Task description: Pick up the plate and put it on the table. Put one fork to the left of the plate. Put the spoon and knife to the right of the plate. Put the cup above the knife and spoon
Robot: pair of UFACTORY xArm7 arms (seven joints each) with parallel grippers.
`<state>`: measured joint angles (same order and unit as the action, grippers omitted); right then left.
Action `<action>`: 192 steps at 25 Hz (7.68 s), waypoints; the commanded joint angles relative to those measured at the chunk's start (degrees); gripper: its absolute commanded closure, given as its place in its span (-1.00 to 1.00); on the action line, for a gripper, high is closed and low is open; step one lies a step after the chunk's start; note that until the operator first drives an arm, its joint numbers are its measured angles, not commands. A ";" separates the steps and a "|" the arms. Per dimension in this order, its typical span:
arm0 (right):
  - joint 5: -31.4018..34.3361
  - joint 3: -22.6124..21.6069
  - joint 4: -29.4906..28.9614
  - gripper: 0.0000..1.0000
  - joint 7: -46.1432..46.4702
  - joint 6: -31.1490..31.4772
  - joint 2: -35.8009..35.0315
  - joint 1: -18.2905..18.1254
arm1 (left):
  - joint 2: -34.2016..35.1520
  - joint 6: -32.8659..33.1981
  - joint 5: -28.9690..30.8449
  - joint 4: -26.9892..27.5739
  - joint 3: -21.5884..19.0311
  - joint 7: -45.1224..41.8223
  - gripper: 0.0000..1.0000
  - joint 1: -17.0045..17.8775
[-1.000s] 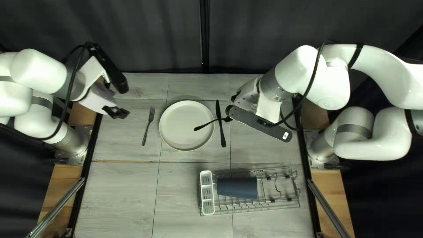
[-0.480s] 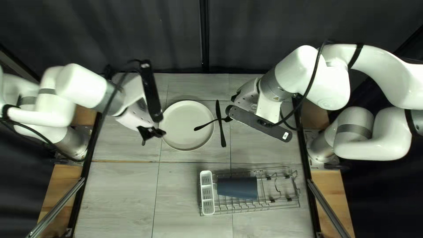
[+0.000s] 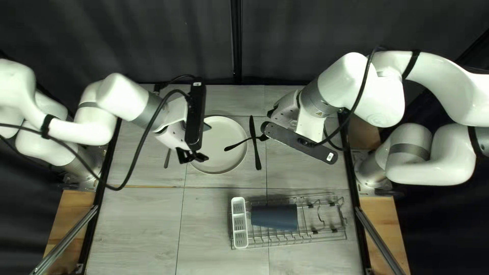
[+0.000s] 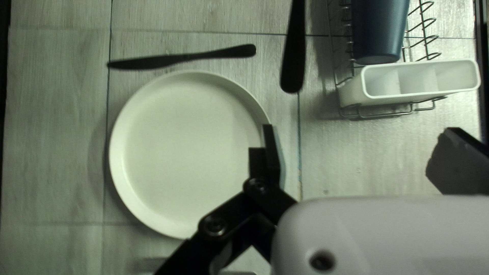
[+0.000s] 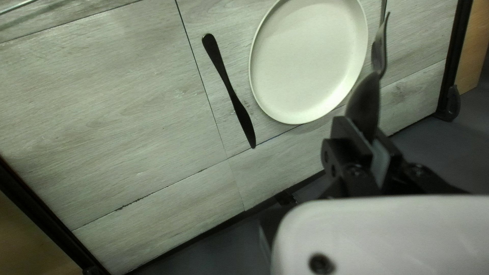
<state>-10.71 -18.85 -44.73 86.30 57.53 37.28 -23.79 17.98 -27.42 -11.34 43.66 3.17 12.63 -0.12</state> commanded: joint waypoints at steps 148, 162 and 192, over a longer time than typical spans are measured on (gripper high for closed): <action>-1.65 -2.14 8.92 -1.00 -37.04 19.79 14.99 -12.79 | -24.16 7.87 22.35 -6.25 -41.71 -93.63 0.99 -42.86; -1.65 -2.14 8.92 -1.00 -37.04 19.79 14.99 -12.79 | -33.96 6.68 28.27 -0.63 -36.88 -96.78 -0.55 -40.42; -1.65 -2.14 8.92 -1.00 -37.04 19.79 14.99 -12.79 | 34.17 -39.22 1.43 -12.47 -15.62 -48.76 -1.00 -26.69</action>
<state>-12.37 -20.99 -35.81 49.26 77.32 52.27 -36.57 51.90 -66.37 -9.99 31.14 -12.68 -36.53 -27.02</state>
